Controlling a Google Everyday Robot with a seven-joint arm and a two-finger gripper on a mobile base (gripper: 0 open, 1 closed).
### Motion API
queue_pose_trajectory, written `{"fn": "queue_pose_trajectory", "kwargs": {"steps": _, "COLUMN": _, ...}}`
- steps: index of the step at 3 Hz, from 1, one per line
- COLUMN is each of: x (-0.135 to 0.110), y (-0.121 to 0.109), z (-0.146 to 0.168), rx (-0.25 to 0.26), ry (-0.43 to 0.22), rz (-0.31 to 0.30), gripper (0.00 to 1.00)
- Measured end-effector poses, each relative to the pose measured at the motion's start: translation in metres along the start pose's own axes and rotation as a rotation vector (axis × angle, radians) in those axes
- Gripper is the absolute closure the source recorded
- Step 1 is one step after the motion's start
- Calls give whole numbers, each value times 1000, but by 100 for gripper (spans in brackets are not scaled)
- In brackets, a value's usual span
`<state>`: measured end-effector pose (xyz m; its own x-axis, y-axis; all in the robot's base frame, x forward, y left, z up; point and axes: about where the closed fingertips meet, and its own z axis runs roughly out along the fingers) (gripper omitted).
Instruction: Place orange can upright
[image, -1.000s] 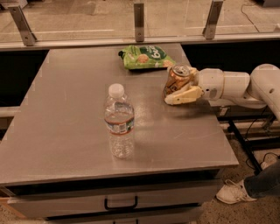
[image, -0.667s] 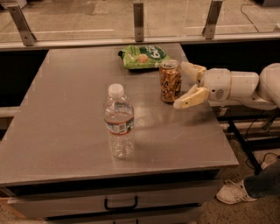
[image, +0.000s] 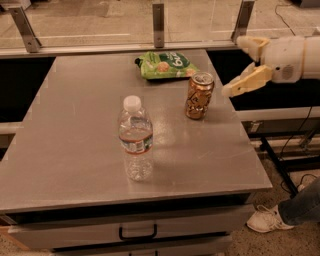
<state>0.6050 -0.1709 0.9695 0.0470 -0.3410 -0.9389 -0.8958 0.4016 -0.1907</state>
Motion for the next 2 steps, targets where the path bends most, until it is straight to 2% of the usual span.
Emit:
{"fn": "queue_pose_trajectory", "kwargs": {"steps": 1, "x": -66, "y": -25, "z": -46, "rx": 114, "ry": 136, "rz": -106, "gripper": 0}}
{"fn": "queue_pose_trajectory", "kwargs": {"steps": 2, "x": -86, "y": -39, "z": -70, "rx": 173, "ry": 148, "rz": -139, "gripper": 0}}
